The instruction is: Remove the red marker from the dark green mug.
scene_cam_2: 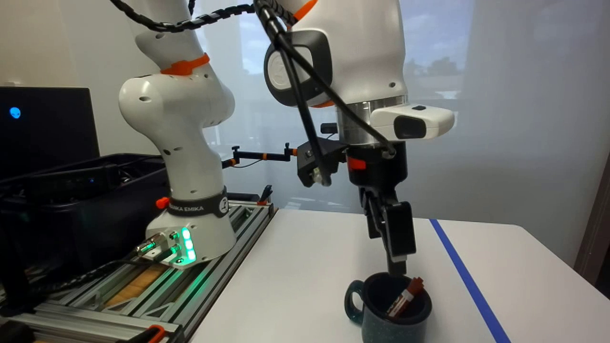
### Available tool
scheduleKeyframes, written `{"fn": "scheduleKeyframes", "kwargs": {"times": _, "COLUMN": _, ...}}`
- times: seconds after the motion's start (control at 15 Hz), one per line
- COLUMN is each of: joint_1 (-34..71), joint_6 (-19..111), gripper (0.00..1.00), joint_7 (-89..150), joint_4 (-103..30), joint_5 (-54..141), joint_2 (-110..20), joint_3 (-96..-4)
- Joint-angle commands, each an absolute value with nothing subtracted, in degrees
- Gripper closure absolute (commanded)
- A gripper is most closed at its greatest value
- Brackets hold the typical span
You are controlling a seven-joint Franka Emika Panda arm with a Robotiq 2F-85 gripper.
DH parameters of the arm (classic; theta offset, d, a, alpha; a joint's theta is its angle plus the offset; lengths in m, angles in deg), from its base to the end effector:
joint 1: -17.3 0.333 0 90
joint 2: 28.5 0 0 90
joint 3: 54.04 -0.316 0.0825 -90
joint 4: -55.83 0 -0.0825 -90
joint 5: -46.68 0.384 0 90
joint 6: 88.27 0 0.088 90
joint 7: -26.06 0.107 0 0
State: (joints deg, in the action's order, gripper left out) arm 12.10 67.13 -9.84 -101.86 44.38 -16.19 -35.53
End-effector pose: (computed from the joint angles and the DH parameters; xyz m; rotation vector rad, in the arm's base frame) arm 0.3727 -0.1563 0.2959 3.0669 0.3842 0.2591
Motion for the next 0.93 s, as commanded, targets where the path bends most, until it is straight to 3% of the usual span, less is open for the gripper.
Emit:
{"fn": "scheduleKeyframes", "kwargs": {"times": 0.0, "joint_1": 13.3, "joint_6": 69.6, "gripper": 0.0, "joint_7": -13.2, "joint_4": -101.9, "joint_5": 50.3, "joint_2": -20.3, "joint_3": -35.0}}
{"fn": "scheduleKeyframes", "kwargs": {"times": 0.87, "joint_1": 11.3, "joint_6": 69.5, "gripper": 0.0, "joint_7": -14.9, "joint_4": -101.4, "joint_5": 53.5, "joint_2": -23.0, "joint_3": -37.6}}
